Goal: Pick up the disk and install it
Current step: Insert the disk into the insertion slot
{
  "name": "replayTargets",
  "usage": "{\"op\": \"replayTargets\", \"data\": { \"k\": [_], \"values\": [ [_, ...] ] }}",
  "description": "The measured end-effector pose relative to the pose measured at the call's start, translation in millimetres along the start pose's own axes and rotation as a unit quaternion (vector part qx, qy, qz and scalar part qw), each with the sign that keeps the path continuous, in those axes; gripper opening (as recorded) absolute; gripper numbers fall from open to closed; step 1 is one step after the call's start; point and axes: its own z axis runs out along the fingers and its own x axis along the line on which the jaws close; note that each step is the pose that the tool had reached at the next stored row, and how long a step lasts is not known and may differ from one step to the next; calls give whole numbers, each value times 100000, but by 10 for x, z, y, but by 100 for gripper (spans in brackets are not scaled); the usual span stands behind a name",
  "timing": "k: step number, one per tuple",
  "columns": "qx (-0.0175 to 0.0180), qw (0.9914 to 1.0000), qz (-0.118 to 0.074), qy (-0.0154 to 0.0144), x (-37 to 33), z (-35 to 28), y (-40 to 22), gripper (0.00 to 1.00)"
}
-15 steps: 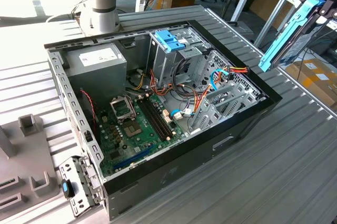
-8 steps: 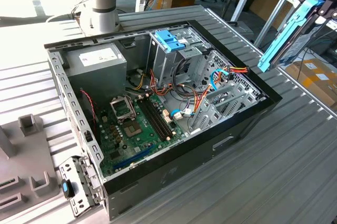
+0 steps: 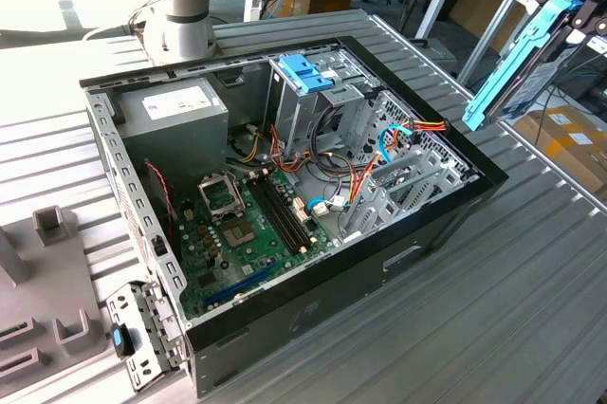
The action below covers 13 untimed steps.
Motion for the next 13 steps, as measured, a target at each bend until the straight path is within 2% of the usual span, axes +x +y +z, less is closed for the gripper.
{"op": "replayTargets", "data": {
  "k": [13],
  "values": [
    [0,100000,1,0,2,3,42,37]
  ]
}}
